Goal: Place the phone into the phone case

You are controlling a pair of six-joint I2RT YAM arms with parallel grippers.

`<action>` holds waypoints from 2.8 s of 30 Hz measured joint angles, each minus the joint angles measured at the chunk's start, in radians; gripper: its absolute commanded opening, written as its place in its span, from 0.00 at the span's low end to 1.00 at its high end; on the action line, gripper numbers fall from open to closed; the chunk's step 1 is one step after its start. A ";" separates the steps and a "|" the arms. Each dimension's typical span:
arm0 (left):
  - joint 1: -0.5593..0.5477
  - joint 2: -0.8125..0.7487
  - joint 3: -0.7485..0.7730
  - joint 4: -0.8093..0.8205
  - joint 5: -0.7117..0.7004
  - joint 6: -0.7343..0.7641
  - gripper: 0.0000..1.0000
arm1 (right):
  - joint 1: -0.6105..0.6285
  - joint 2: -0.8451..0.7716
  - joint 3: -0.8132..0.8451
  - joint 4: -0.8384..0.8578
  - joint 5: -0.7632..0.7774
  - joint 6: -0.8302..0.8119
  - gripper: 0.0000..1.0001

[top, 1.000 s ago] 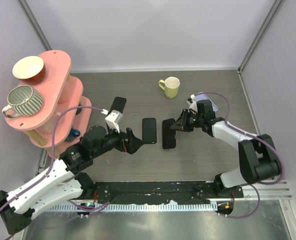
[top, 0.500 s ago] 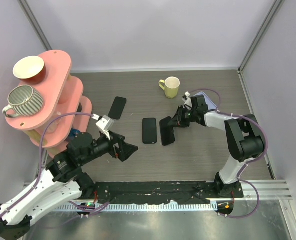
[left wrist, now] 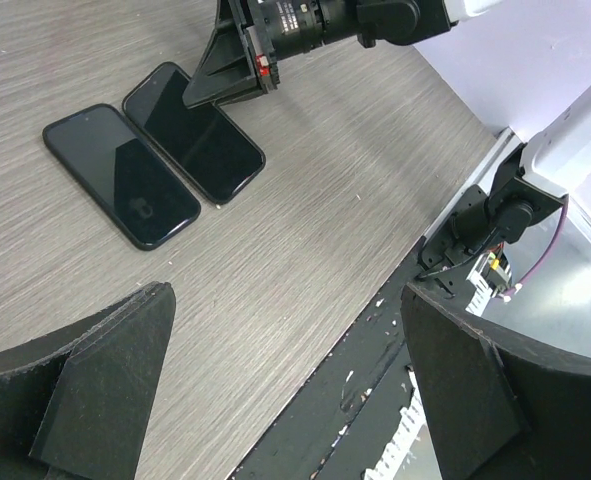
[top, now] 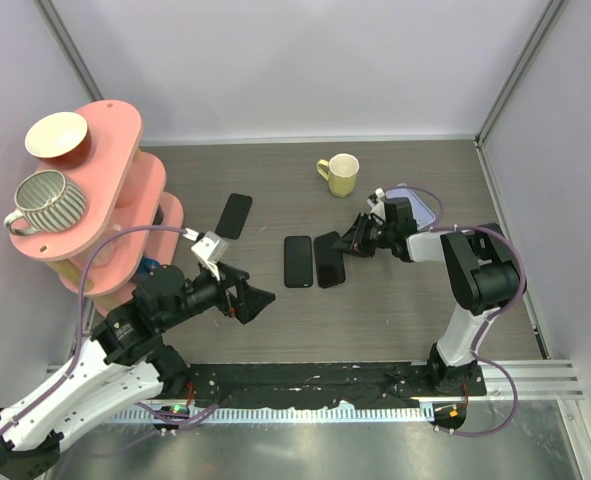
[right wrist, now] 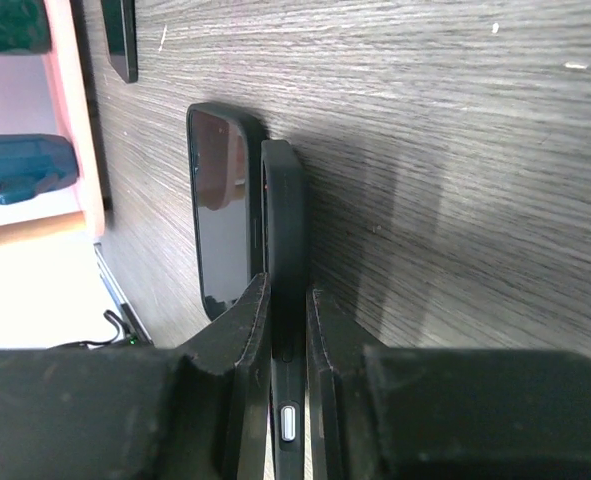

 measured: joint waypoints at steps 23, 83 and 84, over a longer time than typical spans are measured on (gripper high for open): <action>0.000 0.314 0.195 -0.119 -0.284 0.076 0.98 | -0.051 -0.209 -0.098 -0.078 0.150 0.027 0.76; -0.002 0.240 0.126 -0.061 -0.243 0.213 1.00 | -0.239 -0.050 0.500 -0.774 0.912 0.200 0.58; -0.003 0.238 0.126 -0.061 -0.243 0.213 1.00 | -0.239 -0.051 0.499 -0.799 0.948 0.254 0.57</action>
